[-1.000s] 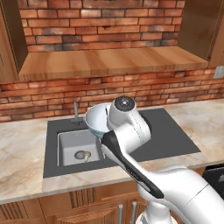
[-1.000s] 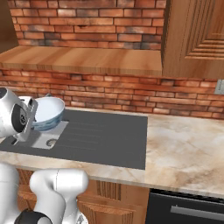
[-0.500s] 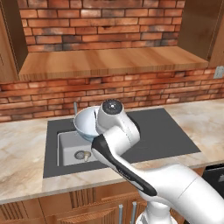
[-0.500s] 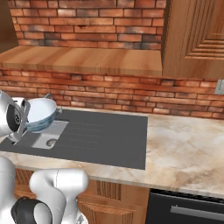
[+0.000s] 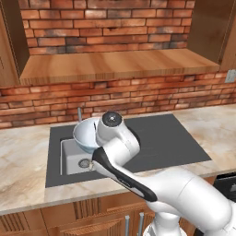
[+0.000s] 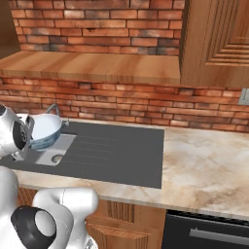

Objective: Pick the jar and bowl and place them in the sink. Then turn on the water.

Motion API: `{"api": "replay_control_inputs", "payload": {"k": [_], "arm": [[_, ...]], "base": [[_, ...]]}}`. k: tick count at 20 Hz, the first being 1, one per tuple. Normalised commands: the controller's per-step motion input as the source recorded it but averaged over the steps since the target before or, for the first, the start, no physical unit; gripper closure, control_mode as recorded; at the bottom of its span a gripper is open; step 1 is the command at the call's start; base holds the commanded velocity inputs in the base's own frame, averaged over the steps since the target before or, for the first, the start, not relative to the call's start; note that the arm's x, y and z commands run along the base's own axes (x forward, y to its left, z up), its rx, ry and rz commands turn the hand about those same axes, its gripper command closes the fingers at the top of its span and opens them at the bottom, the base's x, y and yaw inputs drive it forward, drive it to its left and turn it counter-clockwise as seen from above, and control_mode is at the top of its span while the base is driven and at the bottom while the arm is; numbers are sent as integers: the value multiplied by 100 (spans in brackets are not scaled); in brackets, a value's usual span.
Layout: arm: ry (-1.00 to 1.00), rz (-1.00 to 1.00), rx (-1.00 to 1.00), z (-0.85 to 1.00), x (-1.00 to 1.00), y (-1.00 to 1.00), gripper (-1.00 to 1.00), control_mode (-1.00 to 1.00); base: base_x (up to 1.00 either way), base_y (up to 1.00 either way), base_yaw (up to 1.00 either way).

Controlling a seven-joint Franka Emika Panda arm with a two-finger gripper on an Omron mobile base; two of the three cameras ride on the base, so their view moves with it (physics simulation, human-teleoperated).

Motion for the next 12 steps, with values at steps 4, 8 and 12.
{"api": "replay_control_inputs", "payload": {"k": [4,8,12], "arm": [[0,1,0,-38,20,5,100,-100],[0,0,2,-30,22,0,100,-100],[0,0,0,-34,24,4,100,-100]], "base": [[0,0,0],[0,0,0],[0,0,0]]}}
